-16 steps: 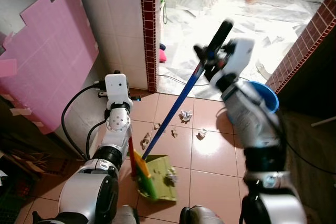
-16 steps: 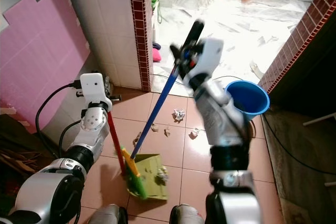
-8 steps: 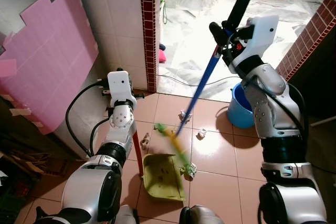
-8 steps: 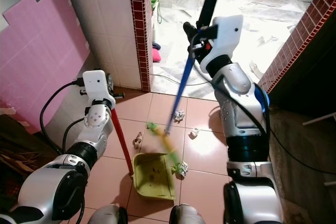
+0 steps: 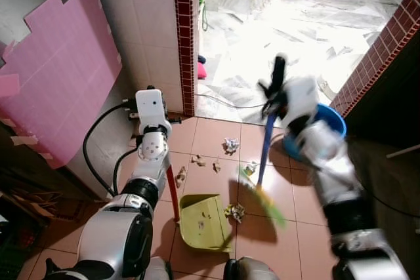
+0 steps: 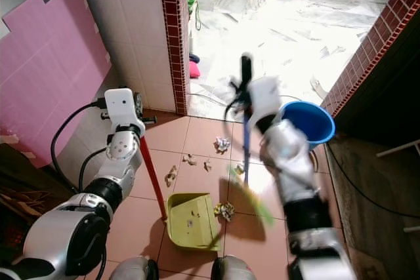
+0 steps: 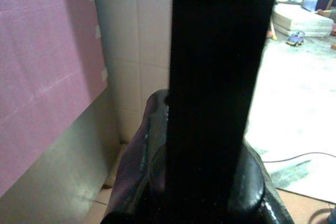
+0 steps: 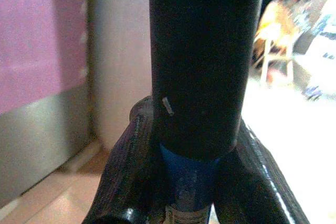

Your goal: Sweep floor

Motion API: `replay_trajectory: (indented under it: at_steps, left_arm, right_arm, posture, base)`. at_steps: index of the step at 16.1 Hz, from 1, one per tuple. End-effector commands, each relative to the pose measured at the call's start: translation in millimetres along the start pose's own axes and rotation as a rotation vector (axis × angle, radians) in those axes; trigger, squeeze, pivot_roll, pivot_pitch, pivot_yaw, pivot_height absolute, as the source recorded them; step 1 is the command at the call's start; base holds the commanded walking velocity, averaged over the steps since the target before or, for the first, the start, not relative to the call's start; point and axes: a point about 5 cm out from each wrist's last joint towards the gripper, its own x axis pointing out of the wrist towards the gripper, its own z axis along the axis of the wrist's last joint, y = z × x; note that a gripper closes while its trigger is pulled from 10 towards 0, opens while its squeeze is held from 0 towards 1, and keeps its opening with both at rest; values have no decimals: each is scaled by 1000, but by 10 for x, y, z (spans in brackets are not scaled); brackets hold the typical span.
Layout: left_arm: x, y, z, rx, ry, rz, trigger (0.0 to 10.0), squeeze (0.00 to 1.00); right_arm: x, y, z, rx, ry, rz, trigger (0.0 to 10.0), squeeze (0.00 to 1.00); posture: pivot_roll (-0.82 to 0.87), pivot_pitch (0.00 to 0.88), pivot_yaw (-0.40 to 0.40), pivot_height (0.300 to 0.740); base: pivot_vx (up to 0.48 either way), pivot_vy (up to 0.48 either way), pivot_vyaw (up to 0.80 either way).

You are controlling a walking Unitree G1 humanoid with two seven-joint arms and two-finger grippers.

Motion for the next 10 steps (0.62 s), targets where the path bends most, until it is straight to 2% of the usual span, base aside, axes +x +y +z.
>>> replay_trajectory:
  at_steps: [1,3,5,6,8,10]
  left_arm:
    - [19,-3,50,2,-25,-1,10000,0]
    - [10,-15,38,23,-24,2,10000,0]
    - [-2,-14,10,38,-14,9,10000,0]
    - [-10,-16,-12,39,-2,12,10000,0]
    - [-24,-14,-66,45,34,17,10000,0]
    - [-38,-8,-121,47,72,18,10000,0]
  right_arm:
    - [35,26,131,-42,-69,11,10000,0]
    - [29,156,15,-22,-17,17,10000,0]
    - [45,235,-23,55,2,19,10000,0]
    - [64,253,-11,115,14,16,10000,0]
    - [95,228,37,165,2,2,10000,0]
    - [106,214,66,161,-6,1,10000,0]
  posture:
    - [-138,10,-19,740]
    - [-136,14,-17,740]
    - [-146,12,-18,740]
    - [-149,10,-18,740]
    - [-169,0,-17,740]
    - [-178,0,-17,740]
  base:
    - [0,0,0]
    - [0,0,0]
    - [0,0,0]
    - [0,0,0]
    - [0,0,0]
    - [0,0,0]
